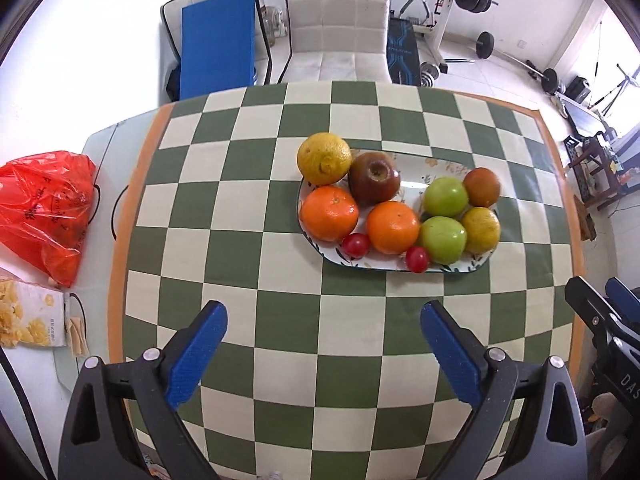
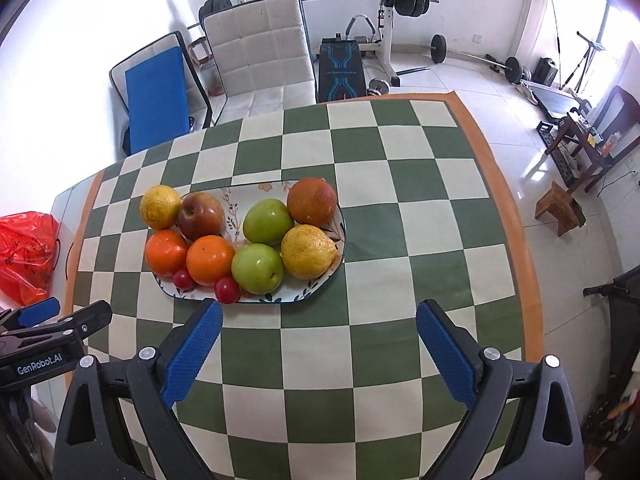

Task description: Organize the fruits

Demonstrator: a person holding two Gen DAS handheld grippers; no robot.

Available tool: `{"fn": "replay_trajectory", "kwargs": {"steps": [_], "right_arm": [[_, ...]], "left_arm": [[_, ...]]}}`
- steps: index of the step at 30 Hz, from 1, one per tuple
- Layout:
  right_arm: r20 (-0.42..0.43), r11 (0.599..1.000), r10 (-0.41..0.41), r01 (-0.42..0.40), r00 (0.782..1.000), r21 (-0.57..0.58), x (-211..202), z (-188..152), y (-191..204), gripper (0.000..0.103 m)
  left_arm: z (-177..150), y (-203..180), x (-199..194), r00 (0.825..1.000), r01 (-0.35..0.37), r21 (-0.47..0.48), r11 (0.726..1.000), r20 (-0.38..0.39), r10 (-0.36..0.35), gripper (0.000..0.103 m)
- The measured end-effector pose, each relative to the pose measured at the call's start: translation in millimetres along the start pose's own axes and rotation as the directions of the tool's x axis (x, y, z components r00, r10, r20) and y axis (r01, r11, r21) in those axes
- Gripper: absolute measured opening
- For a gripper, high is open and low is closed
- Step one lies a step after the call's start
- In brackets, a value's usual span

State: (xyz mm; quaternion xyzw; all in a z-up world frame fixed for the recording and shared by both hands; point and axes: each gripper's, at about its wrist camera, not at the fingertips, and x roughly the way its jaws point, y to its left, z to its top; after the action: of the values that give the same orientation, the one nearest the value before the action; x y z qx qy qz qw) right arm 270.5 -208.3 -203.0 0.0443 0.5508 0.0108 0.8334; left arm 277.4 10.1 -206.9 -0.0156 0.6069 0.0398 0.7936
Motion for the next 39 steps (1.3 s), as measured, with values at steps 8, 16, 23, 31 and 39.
{"fn": "replay_trajectory", "kwargs": {"steps": [8,16,23,31,39], "right_arm": [[0.062,0.999,0.032,-0.031,0.998,-0.011,-79.4,-15.2,6.7,0.099],[0.147,0.998,0.046,-0.04,0.988,-0.038,-174.5,-31.1,15.7,0.099],[0.204,0.997,0.067,-0.058,0.977,-0.048,-244.7,-44.8,21.3,0.1],[0.229,0.996,0.066,-0.051,0.971,-0.069,-289.4,-54.1,29.4,0.1],[0.227,0.997,0.061,-0.05,0.972,-0.052,-298.0,-58.0,28.5,0.1]], "left_arm": [[-22.0,-2.6,-85.0,0.991,0.034,0.033,0.999,0.128,-0.037,0.099],[-44.5,-4.4,-157.4,0.972,0.049,0.059,0.997,0.225,-0.062,0.099],[-60.1,-2.1,-193.4,0.965,0.086,0.059,0.995,0.242,-0.098,0.099],[-69.4,0.6,-218.4,0.959,0.083,0.057,0.995,0.268,-0.095,0.099],[-75.0,5.5,-223.7,0.957,0.09,0.04,0.995,0.272,-0.098,0.099]]}}
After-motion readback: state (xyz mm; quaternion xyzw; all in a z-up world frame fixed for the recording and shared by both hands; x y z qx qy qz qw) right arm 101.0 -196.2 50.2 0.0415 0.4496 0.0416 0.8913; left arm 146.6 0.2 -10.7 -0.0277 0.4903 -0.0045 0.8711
